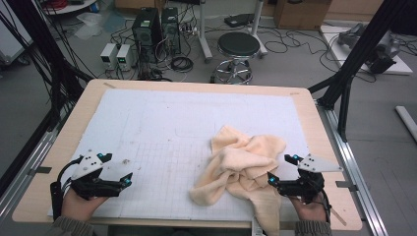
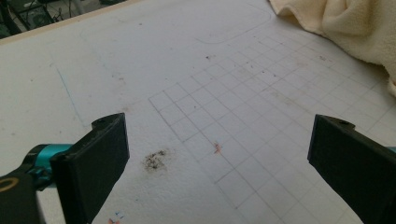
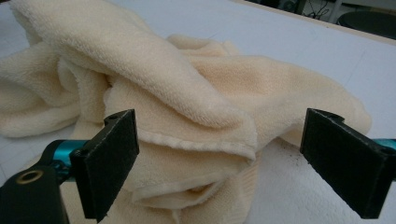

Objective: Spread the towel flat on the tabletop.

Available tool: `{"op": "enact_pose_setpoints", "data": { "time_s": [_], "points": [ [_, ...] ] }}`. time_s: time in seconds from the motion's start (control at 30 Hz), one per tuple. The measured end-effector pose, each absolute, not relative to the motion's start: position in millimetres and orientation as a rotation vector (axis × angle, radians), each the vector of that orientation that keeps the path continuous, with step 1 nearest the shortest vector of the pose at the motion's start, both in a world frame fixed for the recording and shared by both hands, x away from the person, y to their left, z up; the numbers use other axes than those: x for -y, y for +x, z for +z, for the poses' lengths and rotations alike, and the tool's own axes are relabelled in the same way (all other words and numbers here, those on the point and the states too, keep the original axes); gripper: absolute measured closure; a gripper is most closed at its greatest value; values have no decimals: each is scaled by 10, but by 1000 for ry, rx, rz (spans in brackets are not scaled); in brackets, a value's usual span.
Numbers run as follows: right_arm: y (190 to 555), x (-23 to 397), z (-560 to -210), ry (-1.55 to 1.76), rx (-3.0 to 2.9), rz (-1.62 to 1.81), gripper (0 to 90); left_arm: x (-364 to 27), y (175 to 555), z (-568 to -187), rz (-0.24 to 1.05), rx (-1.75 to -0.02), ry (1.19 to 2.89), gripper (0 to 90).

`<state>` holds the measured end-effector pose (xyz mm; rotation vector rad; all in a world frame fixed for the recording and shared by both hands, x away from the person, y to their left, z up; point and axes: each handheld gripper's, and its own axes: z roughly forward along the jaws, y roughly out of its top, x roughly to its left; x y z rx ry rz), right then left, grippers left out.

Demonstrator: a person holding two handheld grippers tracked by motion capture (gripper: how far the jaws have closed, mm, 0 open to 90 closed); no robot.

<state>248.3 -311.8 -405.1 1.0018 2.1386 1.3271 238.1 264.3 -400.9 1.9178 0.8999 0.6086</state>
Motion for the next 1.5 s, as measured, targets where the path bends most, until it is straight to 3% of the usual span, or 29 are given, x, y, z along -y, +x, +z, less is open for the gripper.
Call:
{"op": "enact_pose_setpoints", "data": {
  "time_s": [0.4, 0.67, 0.93, 1.17, 1.5],
  "points": [
    [2635, 2910, -3841, 899, -2216, 1418, 108, -2648, 2383, -4022, 607, -914, 1915, 59],
    [2909, 2557, -3968, 845, -2370, 1348, 114, -2637, 2382, -4025, 608, -909, 1918, 59],
    [2974, 2318, -4265, 824, -2530, 1159, 280, -2620, 2394, -4039, 601, -903, 1930, 59],
    [2983, 2296, -4278, 797, -2526, 1130, 501, -2615, 2402, -4045, 598, -900, 1936, 59],
    [3024, 2310, -4171, 722, -2495, 1221, 648, -2614, 2405, -4045, 597, -905, 1933, 59]
  ]
}}
